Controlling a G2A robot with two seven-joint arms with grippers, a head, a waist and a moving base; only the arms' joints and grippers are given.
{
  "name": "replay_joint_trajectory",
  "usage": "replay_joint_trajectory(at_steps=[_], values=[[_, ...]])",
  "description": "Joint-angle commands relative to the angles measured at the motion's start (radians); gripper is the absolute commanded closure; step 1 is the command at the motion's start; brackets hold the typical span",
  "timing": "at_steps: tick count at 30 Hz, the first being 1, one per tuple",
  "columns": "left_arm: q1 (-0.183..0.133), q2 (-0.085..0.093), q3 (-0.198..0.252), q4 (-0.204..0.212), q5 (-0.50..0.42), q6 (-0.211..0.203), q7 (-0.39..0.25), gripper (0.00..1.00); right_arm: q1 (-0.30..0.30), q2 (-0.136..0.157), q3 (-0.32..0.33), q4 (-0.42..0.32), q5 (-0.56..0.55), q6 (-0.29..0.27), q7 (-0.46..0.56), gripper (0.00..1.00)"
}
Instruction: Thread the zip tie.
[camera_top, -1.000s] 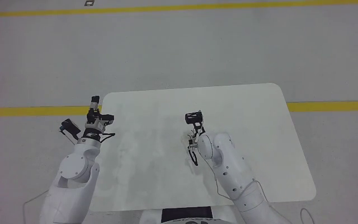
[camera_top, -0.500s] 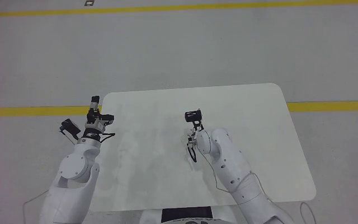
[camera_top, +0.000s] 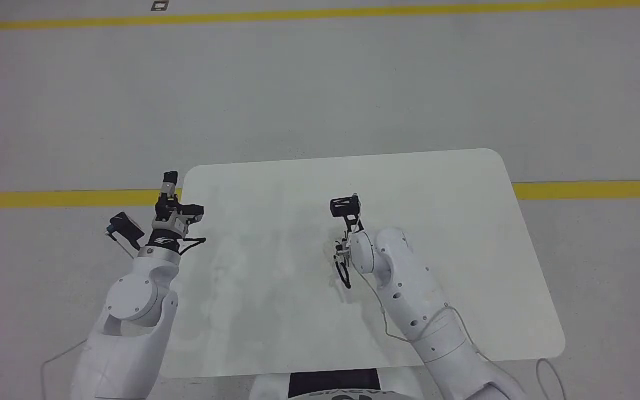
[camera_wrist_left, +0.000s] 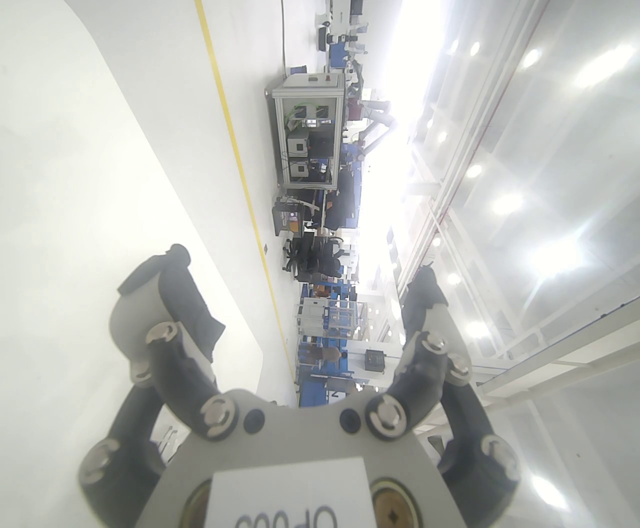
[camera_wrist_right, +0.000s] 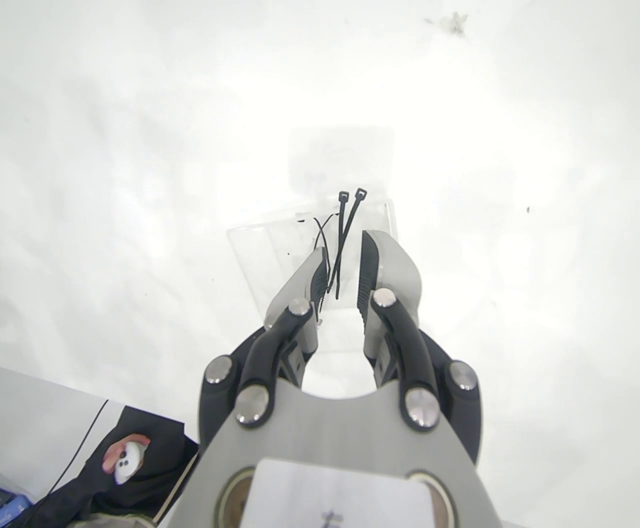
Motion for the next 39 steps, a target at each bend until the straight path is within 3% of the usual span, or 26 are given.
replay_joint_trajectory(at_steps=[1, 21, 39], values=[[0.000, 0.000, 0.000, 0.000, 0.000, 0.000, 0.000, 0.00, -0.003, 0.001, -0.001, -0.006, -0.004, 0.002, 0.003, 0.84], [0.000, 0.000, 0.000, 0.000, 0.000, 0.000, 0.000, 0.00, -0.018, 0.005, -0.004, -0.024, -0.038, 0.030, 0.015, 0.90], [0.000, 0.000, 0.000, 0.000, 0.000, 0.000, 0.000, 0.00, -0.028, 0.005, -0.017, -0.045, -0.019, 0.016, 0.006, 0.89]])
